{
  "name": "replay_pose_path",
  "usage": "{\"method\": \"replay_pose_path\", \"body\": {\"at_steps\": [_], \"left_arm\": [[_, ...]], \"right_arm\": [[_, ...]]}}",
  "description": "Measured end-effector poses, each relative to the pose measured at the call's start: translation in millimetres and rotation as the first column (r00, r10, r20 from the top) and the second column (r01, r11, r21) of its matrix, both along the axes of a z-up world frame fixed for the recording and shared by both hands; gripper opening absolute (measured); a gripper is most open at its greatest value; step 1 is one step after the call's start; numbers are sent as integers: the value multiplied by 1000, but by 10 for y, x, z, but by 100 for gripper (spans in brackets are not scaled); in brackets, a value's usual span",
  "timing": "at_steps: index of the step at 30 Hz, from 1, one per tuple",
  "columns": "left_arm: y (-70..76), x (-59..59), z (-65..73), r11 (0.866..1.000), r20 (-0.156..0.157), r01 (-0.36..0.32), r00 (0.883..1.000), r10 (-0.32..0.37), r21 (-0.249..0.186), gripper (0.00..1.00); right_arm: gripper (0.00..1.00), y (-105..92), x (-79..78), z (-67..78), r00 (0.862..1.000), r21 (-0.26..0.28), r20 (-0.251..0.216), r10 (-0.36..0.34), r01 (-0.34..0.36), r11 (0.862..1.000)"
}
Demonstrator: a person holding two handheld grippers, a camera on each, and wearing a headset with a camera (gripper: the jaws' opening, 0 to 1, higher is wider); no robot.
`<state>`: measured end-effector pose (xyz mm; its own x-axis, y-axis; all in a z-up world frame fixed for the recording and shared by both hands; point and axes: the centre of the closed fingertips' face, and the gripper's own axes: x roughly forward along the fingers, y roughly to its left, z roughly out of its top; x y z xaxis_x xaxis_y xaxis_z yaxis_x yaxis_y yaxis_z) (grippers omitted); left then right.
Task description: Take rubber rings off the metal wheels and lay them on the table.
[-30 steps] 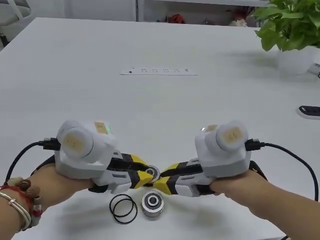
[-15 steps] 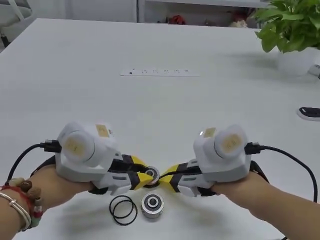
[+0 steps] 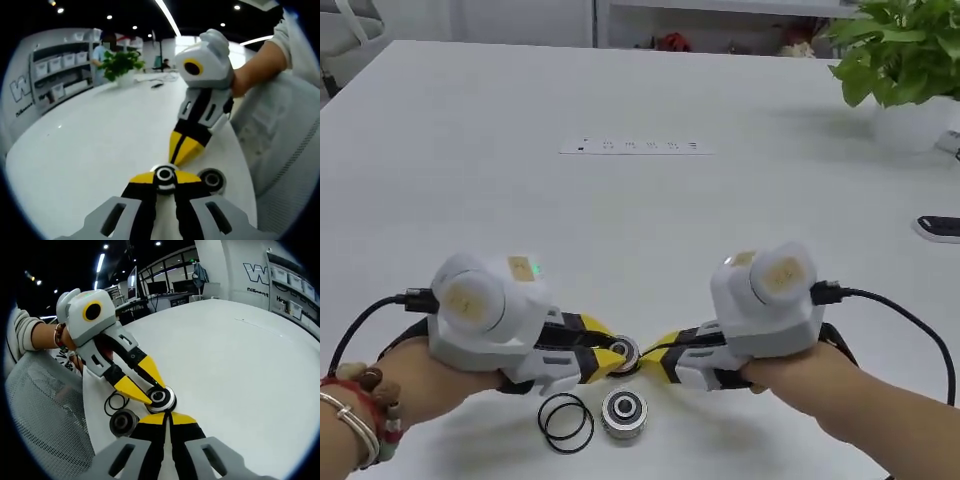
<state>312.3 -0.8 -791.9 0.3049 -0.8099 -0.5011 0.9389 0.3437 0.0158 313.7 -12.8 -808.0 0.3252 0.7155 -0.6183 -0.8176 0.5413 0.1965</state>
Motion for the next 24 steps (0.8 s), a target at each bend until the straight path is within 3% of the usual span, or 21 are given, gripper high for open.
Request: {"method": "replay_pose_path", "body": {"at_steps": [3,9,13,17,24], "left_arm": [[4,-4,3,1000,3,-2,1000,2,-17,14],[6,0,0,999,3,-8,1000,8,-40,13],[8,3,2,998,0,-13,1000,13,-59,13],[19,3,3,994,-11,-25,1000,24,-104,13],[11,-7,16,990,-11,-25,1000,23,-137,14]], "right_arm": [[0,-9,14,10,998,37,-54,-46,48,998],[0,-6,52,63,988,109,-117,-105,118,987],[0,-16,56,57,981,126,-151,-126,145,981],[0,-43,34,-4,960,130,-228,-162,195,972],[0,-25,27,34,964,140,-214,-156,188,972]]}}
